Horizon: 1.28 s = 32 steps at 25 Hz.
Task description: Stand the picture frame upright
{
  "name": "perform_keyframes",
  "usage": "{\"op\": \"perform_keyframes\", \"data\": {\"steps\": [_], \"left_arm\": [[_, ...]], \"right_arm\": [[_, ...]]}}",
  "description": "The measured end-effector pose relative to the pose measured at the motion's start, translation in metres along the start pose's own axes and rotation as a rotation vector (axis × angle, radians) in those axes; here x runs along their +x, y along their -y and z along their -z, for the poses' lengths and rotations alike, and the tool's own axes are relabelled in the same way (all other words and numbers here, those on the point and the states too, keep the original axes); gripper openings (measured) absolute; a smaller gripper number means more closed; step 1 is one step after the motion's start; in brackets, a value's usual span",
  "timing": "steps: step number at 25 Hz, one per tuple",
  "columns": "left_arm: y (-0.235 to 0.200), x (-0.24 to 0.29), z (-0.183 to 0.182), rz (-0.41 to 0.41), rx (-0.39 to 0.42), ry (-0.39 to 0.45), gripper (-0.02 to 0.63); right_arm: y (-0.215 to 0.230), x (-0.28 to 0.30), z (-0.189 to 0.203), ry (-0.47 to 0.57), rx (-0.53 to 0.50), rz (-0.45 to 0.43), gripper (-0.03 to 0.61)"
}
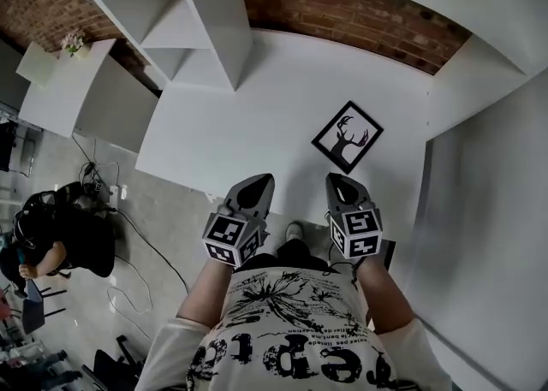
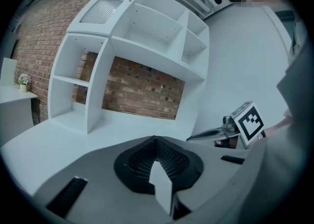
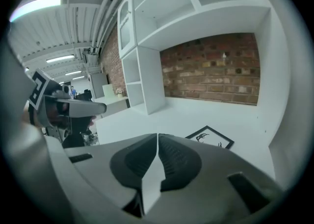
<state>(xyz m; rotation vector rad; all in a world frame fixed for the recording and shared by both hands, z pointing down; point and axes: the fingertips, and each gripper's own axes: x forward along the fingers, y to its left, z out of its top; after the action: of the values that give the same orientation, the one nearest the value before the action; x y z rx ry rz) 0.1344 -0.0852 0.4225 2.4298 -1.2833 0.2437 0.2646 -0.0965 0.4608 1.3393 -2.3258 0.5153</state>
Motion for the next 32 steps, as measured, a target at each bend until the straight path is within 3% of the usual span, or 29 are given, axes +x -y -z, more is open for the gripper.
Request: {"op": "perform_keyframes", "data": {"steps": [5, 12, 17, 20, 32], "left_arm": [[0.000, 0.044, 0.010, 0.054, 0.041, -0.015, 0.012], [-0.016, 0.076, 0.034, 0.040, 0.027, -0.065, 0.012], [-0.029, 0.076, 0.056, 0.042, -0.064, -0.090, 0.012], [-0.039, 0.074, 0.061, 0.030, -0.074, -0.109, 0.012], [-0.049, 0.052, 0.074, 0.052, -0.056, -0.139, 0.012]], "right_arm": [[0.041, 0.061, 0.032, -0.164, -0.053, -0.014, 0.126], [0.071, 0.120, 0.068, -0.369, -0.201, -0.044, 0.127], [0.080, 0.137, 0.087, -0.470, -0.299, -0.036, 0.105], [0.082, 0.145, 0.096, -0.523, -0.351, -0.027, 0.091], [0.075, 0.149, 0.104, -0.580, -0.469, -0.035, 0.074]]}}
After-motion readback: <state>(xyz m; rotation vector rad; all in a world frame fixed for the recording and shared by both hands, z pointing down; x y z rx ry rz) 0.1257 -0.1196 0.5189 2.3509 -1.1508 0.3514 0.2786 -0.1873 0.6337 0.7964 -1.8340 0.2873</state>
